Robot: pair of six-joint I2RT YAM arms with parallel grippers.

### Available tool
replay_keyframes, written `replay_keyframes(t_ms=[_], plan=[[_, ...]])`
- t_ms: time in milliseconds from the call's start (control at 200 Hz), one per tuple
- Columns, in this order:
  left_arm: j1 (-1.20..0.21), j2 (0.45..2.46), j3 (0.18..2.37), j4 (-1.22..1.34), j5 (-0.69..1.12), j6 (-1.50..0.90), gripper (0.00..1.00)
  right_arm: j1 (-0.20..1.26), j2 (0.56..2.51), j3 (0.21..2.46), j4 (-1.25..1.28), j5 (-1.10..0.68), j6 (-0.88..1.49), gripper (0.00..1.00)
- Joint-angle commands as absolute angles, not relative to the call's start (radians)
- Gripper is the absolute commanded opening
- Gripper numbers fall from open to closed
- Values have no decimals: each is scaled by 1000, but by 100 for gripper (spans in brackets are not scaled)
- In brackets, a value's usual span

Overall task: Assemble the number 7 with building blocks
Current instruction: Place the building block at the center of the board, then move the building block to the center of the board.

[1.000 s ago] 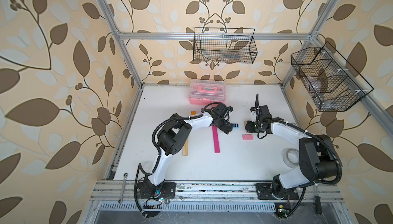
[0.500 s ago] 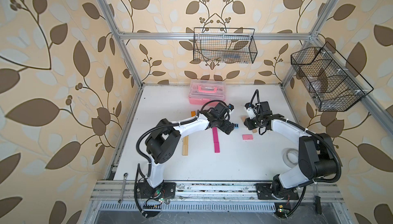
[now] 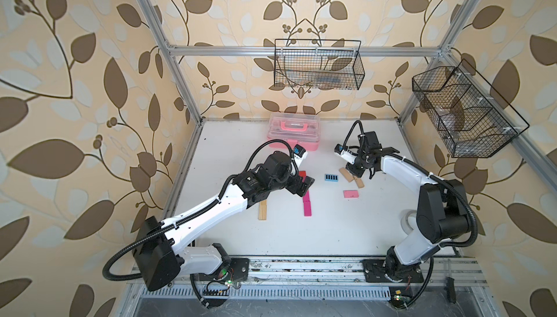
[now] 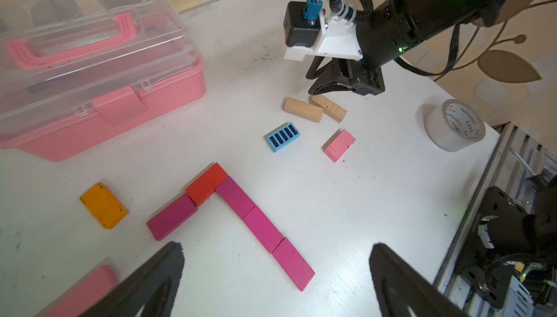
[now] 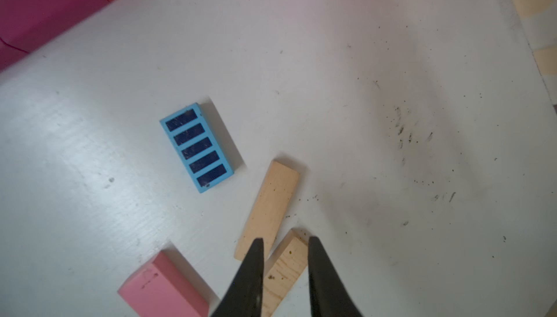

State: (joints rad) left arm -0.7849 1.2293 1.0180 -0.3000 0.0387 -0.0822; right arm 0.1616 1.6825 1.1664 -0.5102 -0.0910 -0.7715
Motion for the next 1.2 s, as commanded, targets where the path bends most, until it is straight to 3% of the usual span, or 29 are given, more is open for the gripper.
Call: replay_keyframes(t_ms=[0,130,295,720,855,1195], plan=[[-787,1148,990,-319,-25,-91,99,146,1723,1237,-563,-79,-810,30],[-787,1107,974,-346,-25,-96,99,131,1745,1251,-507,-47,-641,36],[-787,1095,951,-346,-8,-108,99,81,1872,1409,-644,-6,-339,40],[-787,1068,962,-385,37,-103,99,75,2009,1435,-662,14,-152,38],[-787,1039,956,-388,46,-103,99,75,2045,1443,-708,42,-109,32],[-788,1021,943,-355,90,-100,99,104,1857,1135,-637,71,5,24]])
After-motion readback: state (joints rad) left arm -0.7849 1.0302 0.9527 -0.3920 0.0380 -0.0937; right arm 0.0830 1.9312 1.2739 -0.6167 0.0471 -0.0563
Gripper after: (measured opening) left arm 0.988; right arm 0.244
